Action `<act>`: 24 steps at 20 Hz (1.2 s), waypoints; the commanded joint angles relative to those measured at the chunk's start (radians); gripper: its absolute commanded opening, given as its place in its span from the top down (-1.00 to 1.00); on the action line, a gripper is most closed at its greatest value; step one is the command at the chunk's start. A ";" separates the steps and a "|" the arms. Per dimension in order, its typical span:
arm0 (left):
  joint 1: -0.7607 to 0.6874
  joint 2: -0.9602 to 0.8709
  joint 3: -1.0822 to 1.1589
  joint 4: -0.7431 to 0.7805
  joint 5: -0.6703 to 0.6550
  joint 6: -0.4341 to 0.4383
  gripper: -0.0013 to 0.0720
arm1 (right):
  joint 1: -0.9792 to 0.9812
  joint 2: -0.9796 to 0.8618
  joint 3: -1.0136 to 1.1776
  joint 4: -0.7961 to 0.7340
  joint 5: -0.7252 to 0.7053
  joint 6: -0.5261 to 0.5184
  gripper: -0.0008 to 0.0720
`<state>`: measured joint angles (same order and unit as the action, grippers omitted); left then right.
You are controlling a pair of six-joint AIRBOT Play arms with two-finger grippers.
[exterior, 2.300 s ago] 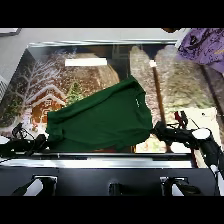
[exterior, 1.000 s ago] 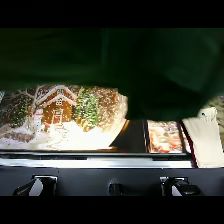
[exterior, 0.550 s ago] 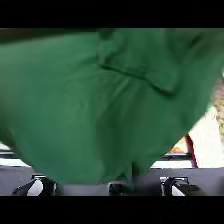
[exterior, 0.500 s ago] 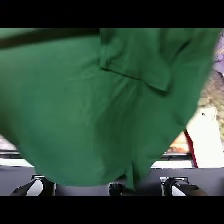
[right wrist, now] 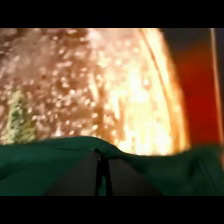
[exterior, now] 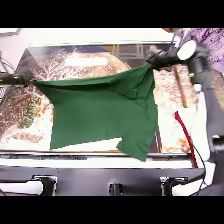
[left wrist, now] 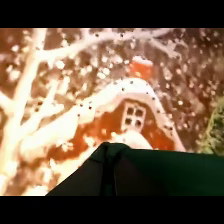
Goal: Fold the clothes and pants, and hang the long-sleeved shirts on hangers.
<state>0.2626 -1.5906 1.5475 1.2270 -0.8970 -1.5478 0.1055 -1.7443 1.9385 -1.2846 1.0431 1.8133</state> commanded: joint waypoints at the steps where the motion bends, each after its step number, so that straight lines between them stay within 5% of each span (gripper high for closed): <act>1: -0.033 -0.182 0.068 -0.005 0.052 0.000 0.91 | 0.016 -0.149 -0.005 -0.068 -0.120 0.121 0.90; 5: -0.037 -0.204 0.069 -0.004 -0.045 -0.071 0.91 | 0.016 -0.183 -0.004 -0.120 -0.072 0.122 0.90; 14: -0.085 -0.203 0.069 0.084 -0.528 -0.193 0.91 | 0.016 -0.183 -0.003 -0.240 0.214 0.121 0.89; 24: -0.145 -0.242 0.030 0.237 -0.555 -0.233 0.91 | 0.016 -0.230 -0.003 -0.250 0.276 0.117 0.89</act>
<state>0.1242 -1.8133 1.5852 1.4284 -1.4479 -1.7733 0.1211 -1.9598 1.9350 -1.5330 1.3022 1.9316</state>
